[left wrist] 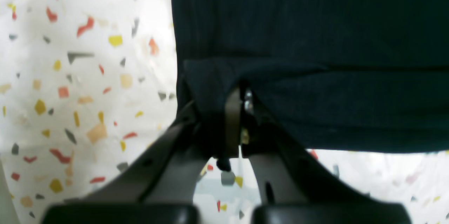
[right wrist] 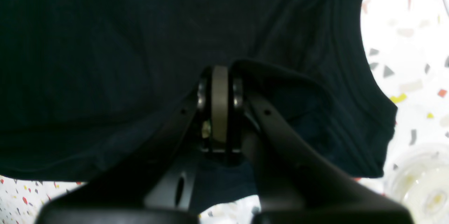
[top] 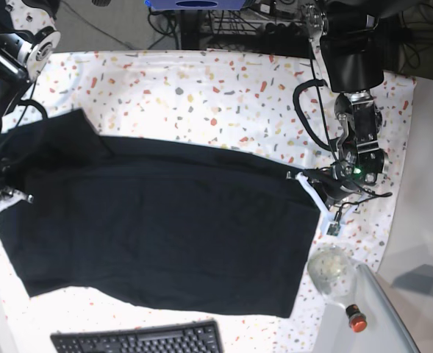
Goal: Layout the t-shirt on the table in an organized manner, then fold the t-shirt properly
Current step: 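Grasp the shirt's shoulder edge with both grippers and lift it, then fold the lifted shirt edge over toward the hem with both grippers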
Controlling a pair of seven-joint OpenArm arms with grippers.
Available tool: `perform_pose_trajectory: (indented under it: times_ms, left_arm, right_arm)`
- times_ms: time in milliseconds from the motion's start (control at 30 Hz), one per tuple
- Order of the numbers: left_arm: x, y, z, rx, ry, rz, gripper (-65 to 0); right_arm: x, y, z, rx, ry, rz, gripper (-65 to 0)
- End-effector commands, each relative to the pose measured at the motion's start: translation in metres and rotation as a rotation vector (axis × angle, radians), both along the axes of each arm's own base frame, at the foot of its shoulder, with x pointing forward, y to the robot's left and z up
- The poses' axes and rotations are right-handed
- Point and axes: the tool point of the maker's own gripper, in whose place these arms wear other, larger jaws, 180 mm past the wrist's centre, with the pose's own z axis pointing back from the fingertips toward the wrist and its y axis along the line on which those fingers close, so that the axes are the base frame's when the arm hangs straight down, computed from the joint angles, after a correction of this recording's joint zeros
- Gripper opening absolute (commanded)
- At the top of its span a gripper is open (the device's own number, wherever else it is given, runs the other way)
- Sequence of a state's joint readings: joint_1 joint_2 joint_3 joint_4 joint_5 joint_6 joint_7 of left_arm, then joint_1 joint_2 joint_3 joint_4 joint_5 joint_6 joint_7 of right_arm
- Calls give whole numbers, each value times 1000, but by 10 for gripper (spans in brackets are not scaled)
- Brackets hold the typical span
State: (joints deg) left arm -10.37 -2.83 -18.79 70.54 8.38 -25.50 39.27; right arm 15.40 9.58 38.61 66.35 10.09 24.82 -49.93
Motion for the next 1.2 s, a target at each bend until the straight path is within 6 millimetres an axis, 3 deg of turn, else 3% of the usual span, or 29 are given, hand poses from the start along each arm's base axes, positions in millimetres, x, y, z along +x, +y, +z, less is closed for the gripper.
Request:
perform_pose_trajectory:
  times_ms: [0, 200, 400, 533, 700, 733, 767, 867, 933, 1000, 1067, 1167]
  left_arm:
    - [18, 3, 18, 0, -64, 17, -650]
    - [34, 12, 28, 6, -95, 84, -650]
    - [49, -10, 24, 1, -89, 29, -650]
    - [54, -6, 22, -8, -138, 83, -650]
    - [56, -5, 17, -22, -124, 94, -650]
    - [57, -5, 18, -22, -126, 94, -650]
    - [59, -5, 20, -23, -132, 94, -612]
    - [65, -6, 27, -24, -149, 94, -337]
    - [72, -3, 36, -52, -175, 116, -160]
    - [75, 6, 47, -145, -221, 191, -18]
    - [77, 17, 63, -238, -282, 262, 0]
    - [53, 34, 71, -329, -342, 336, 0]
  right_arm:
    - [17, -13, 22, -30, -78, -15, -650]
    - [31, -15, 33, -40, -140, -24, -650]
    - [36, -17, 23, -12, -135, -37, -650]
    - [38, -19, 18, -4, -150, -57, -650]
    - [36, -37, 20, -21, -156, -182, -650]
    - [36, -39, 21, -24, -161, -197, -597]
    - [38, -42, 25, -32, -174, -204, -515]
    - [39, -47, 37, -60, -202, -206, -344]
    - [37, -50, 46, -85, -226, -205, -293]
    - [34, -54, 61, -124, -263, -203, -291]
    - [27, -57, 75, -168, -296, -197, -291]
    - [12, -48, 97, -231, -357, -180, -284]
